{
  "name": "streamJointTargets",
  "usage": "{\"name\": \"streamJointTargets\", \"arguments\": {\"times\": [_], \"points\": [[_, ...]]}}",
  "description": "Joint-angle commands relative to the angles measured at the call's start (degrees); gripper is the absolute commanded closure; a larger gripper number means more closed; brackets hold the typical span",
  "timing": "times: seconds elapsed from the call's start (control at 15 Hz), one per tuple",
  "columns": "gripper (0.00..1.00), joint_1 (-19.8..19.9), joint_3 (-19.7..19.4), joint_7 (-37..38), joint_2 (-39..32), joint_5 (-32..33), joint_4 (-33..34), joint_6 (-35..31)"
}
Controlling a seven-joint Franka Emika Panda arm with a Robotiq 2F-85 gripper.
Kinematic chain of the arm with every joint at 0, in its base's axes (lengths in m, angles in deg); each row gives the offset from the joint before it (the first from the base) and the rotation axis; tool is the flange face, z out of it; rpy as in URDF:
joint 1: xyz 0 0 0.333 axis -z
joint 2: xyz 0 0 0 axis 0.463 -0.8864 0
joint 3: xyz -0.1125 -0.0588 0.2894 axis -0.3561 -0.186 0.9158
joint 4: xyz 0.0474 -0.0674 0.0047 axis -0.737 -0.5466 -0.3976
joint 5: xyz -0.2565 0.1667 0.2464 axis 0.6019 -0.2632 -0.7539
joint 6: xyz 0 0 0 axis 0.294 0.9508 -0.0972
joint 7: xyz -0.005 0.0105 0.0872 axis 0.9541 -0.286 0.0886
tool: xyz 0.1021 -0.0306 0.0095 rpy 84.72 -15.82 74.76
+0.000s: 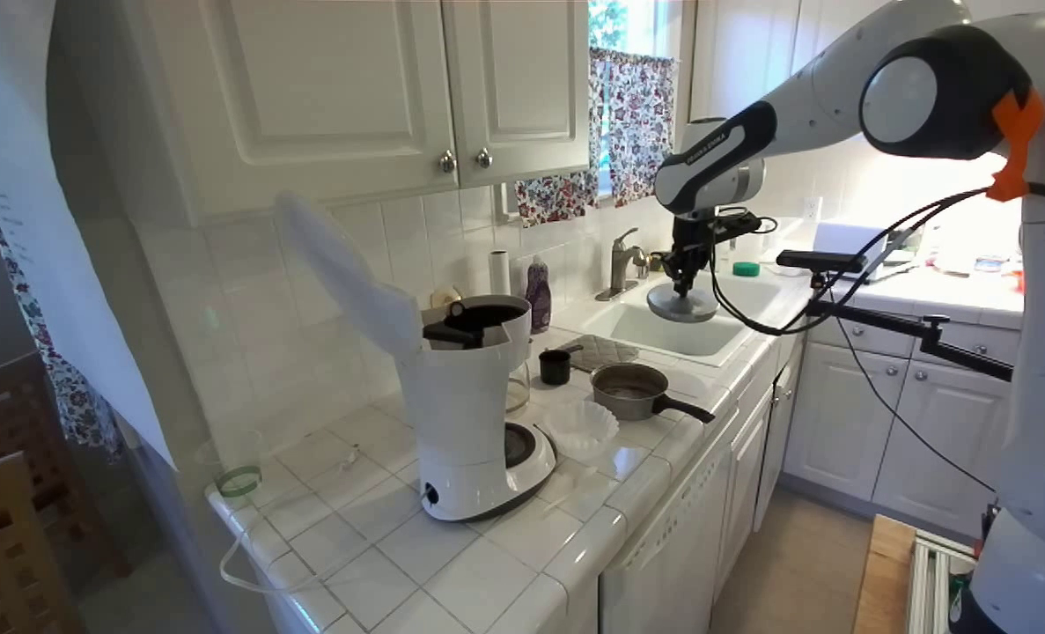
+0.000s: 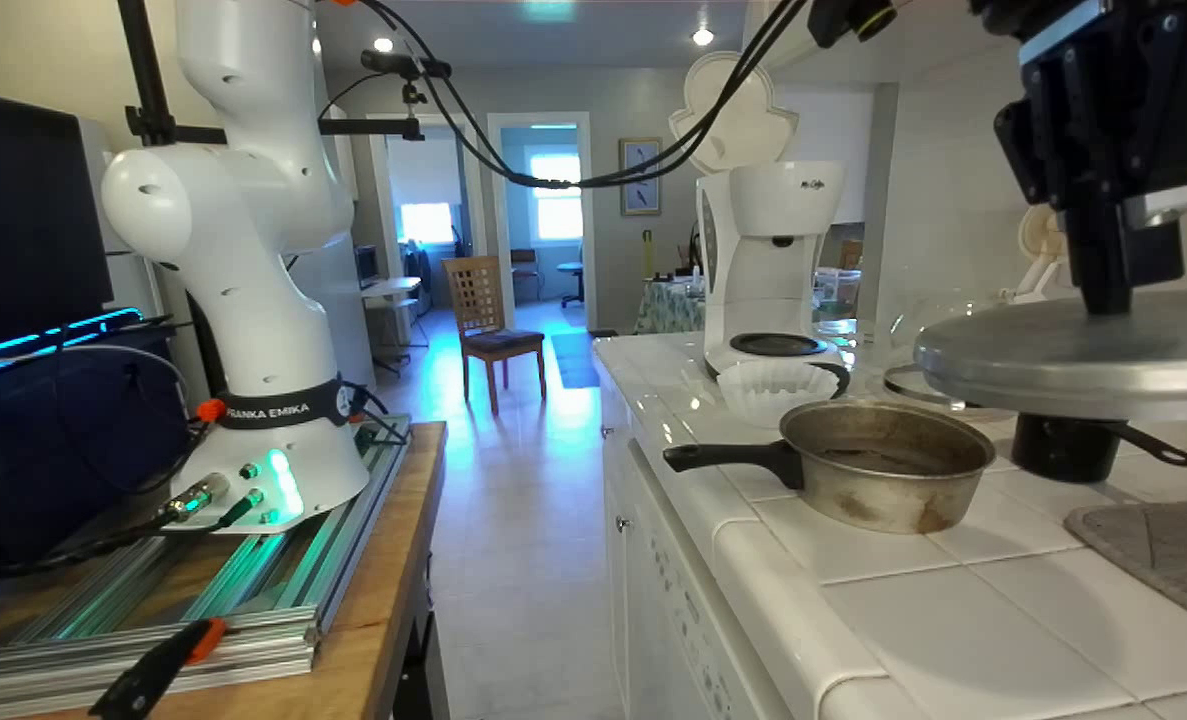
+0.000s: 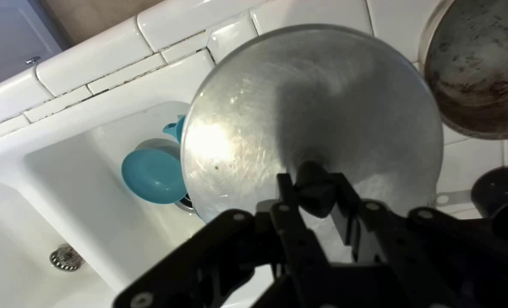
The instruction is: Put the pot's lid on the grey mat
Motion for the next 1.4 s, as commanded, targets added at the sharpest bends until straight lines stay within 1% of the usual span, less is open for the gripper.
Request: {"name": "streamJointTargets", "arguments": {"times": [0.0,0.33,0.53,0.67,0.87,0.93,1.0,1.33], "points": [[0.94,1.3,1.0,-2.6,-5.5,-1.5,7.5,1.0],[0.94,3.0,3.0,-6.1,-10.6,-2.7,15.0,1.8],[0.94,4.9,5.5,-9.7,-13.4,-5.7,18.9,2.4],[0.94,6.4,7.6,-13.0,-15.1,-8.5,21.3,3.8],[0.94,7.2,8.9,-14.8,-17.9,-9.3,24.8,6.5],[0.94,6.0,7.8,-12.3,-14.9,-7.4,20.0,3.7],[0.75,6.1,8.0,-12.4,-15.4,-7.4,20.5,3.9],[0.75,6.1,7.9,-12.4,-15.4,-7.3,20.5,3.9]]}}
